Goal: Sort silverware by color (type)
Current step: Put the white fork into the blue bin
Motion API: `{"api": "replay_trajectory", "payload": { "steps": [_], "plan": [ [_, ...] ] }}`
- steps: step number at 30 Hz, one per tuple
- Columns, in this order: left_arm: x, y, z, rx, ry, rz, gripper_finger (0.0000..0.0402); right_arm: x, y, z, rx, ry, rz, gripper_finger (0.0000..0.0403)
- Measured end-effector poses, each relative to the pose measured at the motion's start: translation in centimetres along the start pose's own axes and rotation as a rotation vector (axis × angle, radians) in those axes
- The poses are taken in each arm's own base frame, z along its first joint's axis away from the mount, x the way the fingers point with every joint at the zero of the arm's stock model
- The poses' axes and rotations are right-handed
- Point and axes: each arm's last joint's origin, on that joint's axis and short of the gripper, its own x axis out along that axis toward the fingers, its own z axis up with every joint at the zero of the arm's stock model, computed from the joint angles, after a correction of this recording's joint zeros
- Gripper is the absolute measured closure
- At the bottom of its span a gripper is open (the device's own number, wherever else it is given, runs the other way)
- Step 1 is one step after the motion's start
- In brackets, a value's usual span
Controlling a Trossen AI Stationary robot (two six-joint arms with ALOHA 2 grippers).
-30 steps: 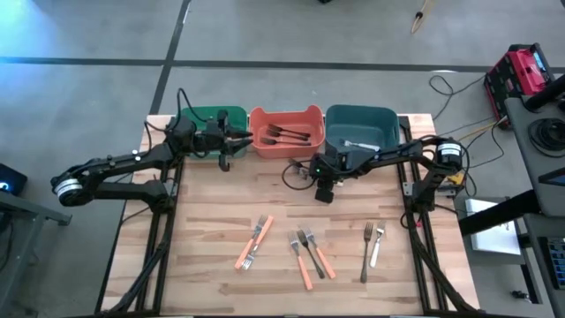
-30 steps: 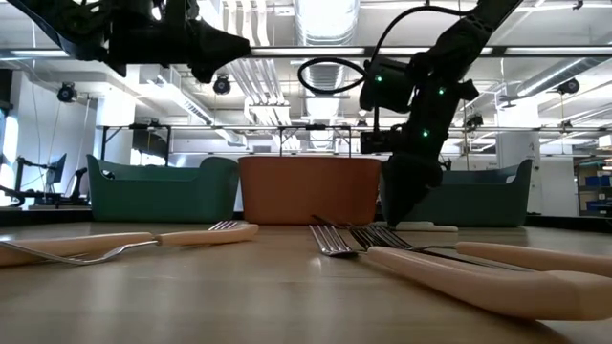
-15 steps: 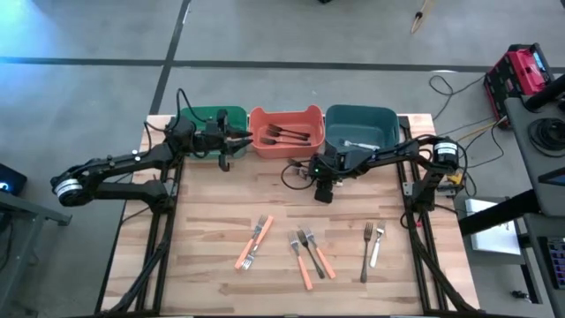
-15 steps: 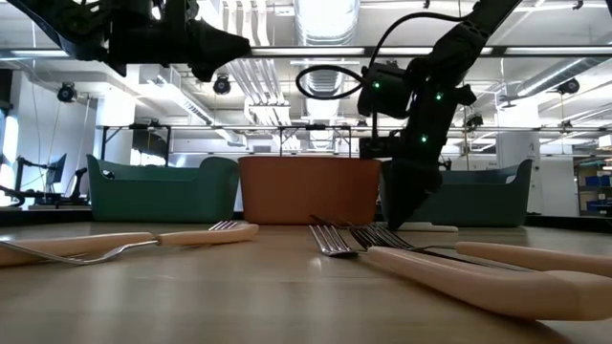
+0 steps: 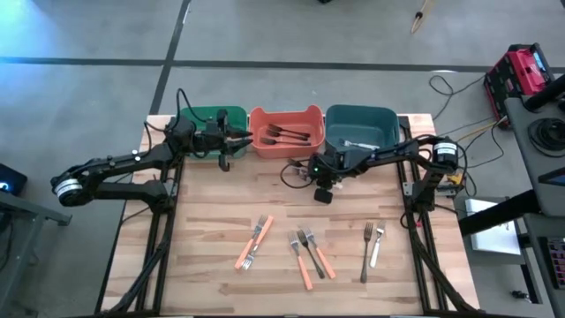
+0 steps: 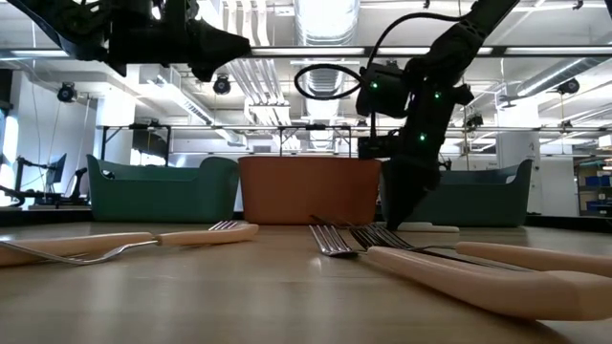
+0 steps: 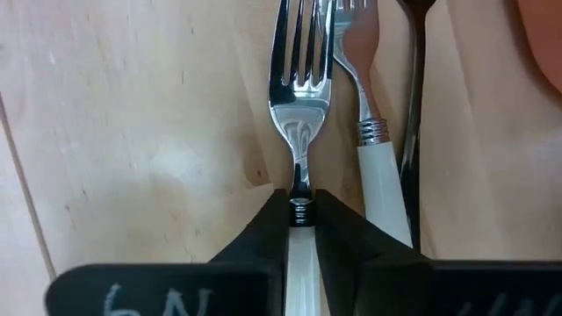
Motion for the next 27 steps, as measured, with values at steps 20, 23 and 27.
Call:
{"api": "replay_trajectory", "payload": {
  "steps": [20,23,27],
  "plan": [
    [0.0,0.1,0.0,0.01,-0.002,0.05,0.0325,-13.4,-2.8,8.4,-0.252,-0.169,-0.052,0.0378],
    [0.0,0.1,0.0,0.01,-0.002,0.05,0.0325,-14.7,-4.7,8.4,-0.271,-0.132,-0.116,0.0378],
    [0.0,0.1,0.0,0.009,-0.003,0.05,0.0325,-14.8,-7.8,7.4,-0.266,-0.045,-0.172,0.0378]
  ]
}}
